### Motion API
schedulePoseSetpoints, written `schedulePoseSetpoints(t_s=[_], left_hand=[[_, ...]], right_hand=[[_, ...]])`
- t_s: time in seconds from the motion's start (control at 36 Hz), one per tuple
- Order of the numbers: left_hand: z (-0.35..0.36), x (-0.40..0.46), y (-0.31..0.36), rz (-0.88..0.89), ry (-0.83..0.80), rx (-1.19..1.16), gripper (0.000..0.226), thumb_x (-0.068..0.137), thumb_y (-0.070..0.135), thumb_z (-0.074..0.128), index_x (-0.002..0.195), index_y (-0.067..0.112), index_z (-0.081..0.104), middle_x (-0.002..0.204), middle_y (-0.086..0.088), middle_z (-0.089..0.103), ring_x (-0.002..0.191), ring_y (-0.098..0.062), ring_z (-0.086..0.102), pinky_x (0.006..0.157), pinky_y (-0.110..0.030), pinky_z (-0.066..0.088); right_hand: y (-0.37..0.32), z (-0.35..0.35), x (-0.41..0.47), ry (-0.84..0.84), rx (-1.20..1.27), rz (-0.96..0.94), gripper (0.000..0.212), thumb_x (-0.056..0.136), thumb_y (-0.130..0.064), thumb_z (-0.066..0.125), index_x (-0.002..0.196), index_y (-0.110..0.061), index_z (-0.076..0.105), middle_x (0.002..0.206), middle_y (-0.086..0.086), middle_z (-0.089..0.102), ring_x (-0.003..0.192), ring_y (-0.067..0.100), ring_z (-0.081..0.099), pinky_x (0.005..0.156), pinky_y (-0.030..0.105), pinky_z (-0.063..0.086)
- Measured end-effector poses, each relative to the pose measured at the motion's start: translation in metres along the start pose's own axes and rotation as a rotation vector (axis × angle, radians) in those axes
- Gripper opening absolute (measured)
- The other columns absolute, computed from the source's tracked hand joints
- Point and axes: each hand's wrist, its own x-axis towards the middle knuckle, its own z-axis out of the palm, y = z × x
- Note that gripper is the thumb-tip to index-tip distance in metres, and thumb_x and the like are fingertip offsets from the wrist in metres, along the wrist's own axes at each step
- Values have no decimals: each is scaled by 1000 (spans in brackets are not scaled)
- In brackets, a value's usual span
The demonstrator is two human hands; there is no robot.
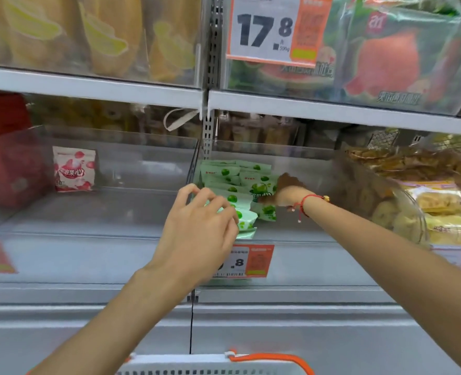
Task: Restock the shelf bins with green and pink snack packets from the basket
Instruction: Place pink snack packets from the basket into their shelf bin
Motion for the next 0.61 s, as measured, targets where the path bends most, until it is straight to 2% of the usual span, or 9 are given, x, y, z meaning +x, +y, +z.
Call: schedulePoseSetpoints(t_s=[0.06,0.11,0.17,0.22,0.31,0.36,0.47,0.53,0.61], left_hand=[[0,0,0,7,0,6,44,93,28,28,74,27,68,84,12,65,87,-15,55,95,-34,27],[0,0,0,11,3,3,44,93,28,28,73,27,68,84,12,65,87,-15,55,95,-34,27],[0,0,0,11,7,8,45,93,27,28,73,27,69,84,11,65,87,-15,55,96,-33,27],[0,0,0,10,3,13,47,93,28,26,74,27,69,85,11,65,87,-15,55,97,-34,26],[1,-1,0,17,-6,9,49,94,29,23,76,26,68,85,11,65,88,-15,55,98,-34,26],[1,-1,0,12,-5,-4,49,94,29,22,77,26,68,85,11,65,88,-15,55,99,-34,26],[0,0,-1,-1,5,-57,45,93,29,26,80,26,69,83,12,67,87,-14,57,98,-33,25],[-1,-1,-2,0,17,-132,40,94,31,29,88,27,68,90,13,67,90,-12,57,97,-32,24],[-12,-7,-1,31,44,-283,33,96,40,34,108,29,62,109,16,63,105,-9,53,100,-28,24]], right_hand=[[-4,1,3,-54,39,25,42,85,-42,69,76,-6,49,62,7,56,41,14,51,46,21,44],[-6,8,6,-182,174,67,39,92,-30,62,66,-9,43,42,3,49,27,9,41,37,16,39],[-10,13,4,-269,337,97,27,93,-21,60,74,-9,47,61,7,59,45,11,52,50,20,47],[-12,15,0,-317,443,113,11,94,-15,57,95,-4,56,103,16,63,71,18,56,66,25,49],[-9,11,-5,-334,563,114,45,88,-14,66,129,-3,50,138,19,49,97,24,59,89,32,51],[-8,8,-11,-350,592,109,46,84,-16,71,125,-7,53,133,17,54,97,23,62,82,28,53],[-1,-4,-30,-328,551,78,25,87,-21,68,105,-8,57,106,10,59,73,14,61,54,18,51],[1,-10,-44,-252,507,29,21,89,-22,64,100,-8,53,98,10,60,73,16,62,53,19,50],[7,-16,-77,-75,437,-115,39,89,-22,64,121,-8,47,104,9,62,86,18,62,62,25,50]])
